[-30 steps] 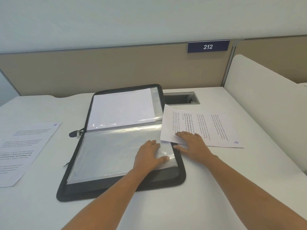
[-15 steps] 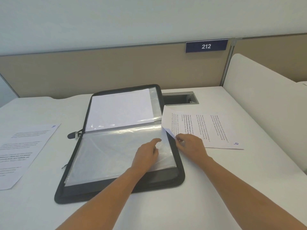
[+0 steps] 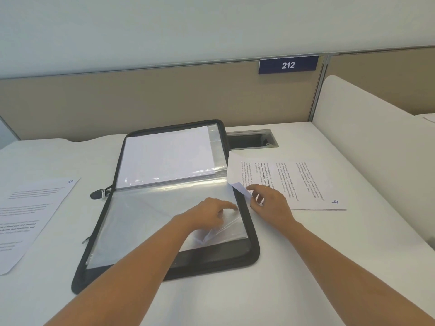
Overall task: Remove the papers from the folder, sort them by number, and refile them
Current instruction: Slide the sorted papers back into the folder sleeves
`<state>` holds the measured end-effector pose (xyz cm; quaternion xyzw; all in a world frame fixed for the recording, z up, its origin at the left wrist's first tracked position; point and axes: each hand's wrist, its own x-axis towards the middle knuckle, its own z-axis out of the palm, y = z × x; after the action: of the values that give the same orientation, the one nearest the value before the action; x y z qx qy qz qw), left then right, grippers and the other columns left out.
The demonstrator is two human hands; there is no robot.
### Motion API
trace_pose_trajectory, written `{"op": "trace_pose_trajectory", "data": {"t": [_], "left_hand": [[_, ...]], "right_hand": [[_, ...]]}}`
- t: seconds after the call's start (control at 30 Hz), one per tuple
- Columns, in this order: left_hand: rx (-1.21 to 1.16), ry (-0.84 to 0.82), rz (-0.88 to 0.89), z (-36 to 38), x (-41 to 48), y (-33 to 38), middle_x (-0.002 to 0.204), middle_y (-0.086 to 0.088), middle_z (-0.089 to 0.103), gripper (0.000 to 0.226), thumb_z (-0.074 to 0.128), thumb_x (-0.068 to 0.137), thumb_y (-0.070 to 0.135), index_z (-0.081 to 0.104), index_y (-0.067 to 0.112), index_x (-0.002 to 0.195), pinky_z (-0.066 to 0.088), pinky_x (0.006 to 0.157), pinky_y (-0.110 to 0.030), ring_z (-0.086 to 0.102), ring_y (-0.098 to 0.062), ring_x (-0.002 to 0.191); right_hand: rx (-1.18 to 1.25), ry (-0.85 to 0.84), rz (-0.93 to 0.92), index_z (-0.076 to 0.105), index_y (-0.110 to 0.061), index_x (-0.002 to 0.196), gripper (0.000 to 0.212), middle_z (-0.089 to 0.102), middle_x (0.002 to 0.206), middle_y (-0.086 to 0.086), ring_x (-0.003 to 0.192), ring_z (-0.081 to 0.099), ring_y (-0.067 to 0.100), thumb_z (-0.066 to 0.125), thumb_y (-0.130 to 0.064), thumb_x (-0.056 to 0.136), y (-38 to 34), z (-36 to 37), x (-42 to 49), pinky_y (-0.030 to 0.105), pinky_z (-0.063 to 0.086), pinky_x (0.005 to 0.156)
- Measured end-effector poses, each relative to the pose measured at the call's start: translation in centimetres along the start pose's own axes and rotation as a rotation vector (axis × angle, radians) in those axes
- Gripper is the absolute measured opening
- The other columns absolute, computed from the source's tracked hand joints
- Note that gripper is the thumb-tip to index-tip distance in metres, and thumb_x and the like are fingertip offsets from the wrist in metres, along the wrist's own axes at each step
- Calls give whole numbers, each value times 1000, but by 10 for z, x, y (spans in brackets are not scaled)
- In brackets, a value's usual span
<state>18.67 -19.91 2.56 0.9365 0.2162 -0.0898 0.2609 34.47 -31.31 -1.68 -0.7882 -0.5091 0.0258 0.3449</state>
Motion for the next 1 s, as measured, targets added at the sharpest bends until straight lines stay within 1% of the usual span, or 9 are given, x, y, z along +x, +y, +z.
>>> {"op": "trace_pose_trajectory", "data": {"t": [0.1,0.23,0.33,0.4,0.53,0.63,0.7,0.87,1.0], "left_hand": [[1,30,-24,-1,2,2,83,4,52,27,61,84,6,63,12,110,39,70,-14,48,-12,75],[30,78,-33,0,3,-1,89,-2,57,21,66,83,12,63,6,103,38,65,-11,50,-13,78],[85,153,0,-1,1,-1,102,-3,62,16,67,84,18,66,9,97,37,70,-14,49,-10,82],[161,227,43,-2,-2,0,111,5,55,16,68,84,27,68,16,95,37,76,-15,45,-7,87],[151,295,134,-5,-7,1,122,12,47,14,70,82,31,69,20,90,37,85,-13,39,-1,98],[120,223,159,-7,-6,2,112,8,61,13,67,85,28,68,17,91,34,73,-6,45,-3,85],[99,191,150,-6,-5,4,99,5,65,13,66,86,26,68,15,93,32,66,-6,48,-6,76],[13,163,203,-8,-5,8,91,-1,68,11,67,84,16,69,10,92,38,67,-8,52,-9,73],[-50,153,236,-10,-4,10,85,6,62,14,68,82,12,70,10,96,45,70,-17,56,-14,75]], "right_hand": [[11,9,-6,64,-17,112,26,65,90,-4,70,54,8,60,-14,86,1,0,-1,16,41,71],[24,-3,-7,64,-17,112,27,65,91,-4,71,54,9,60,-15,86,1,1,-1,15,42,71],[22,-25,-10,62,-18,119,33,58,89,-10,70,50,5,58,-14,87,1,1,-2,3,32,67],[-2,-55,-18,59,-21,125,38,53,88,-11,72,46,3,56,-14,88,2,2,-1,1,28,65],[-52,-159,-18,52,-30,132,43,52,92,-9,82,45,5,53,-19,90,0,2,1,8,34,68],[-83,-323,-50,48,-35,134,48,52,90,-4,85,48,9,52,-18,90,-8,-1,5,23,43,79],[-98,-424,-74,49,-35,134,48,52,90,0,85,48,12,52,-17,90,-13,-3,9,26,43,81],[-135,-591,-176,61,-30,123,34,45,80,1,78,46,14,52,-21,91,-23,-12,20,27,37,75],[-118,-656,-197,67,-12,93,15,46,77,0,64,40,6,55,-20,89,-27,-9,21,23,33,64]]}}
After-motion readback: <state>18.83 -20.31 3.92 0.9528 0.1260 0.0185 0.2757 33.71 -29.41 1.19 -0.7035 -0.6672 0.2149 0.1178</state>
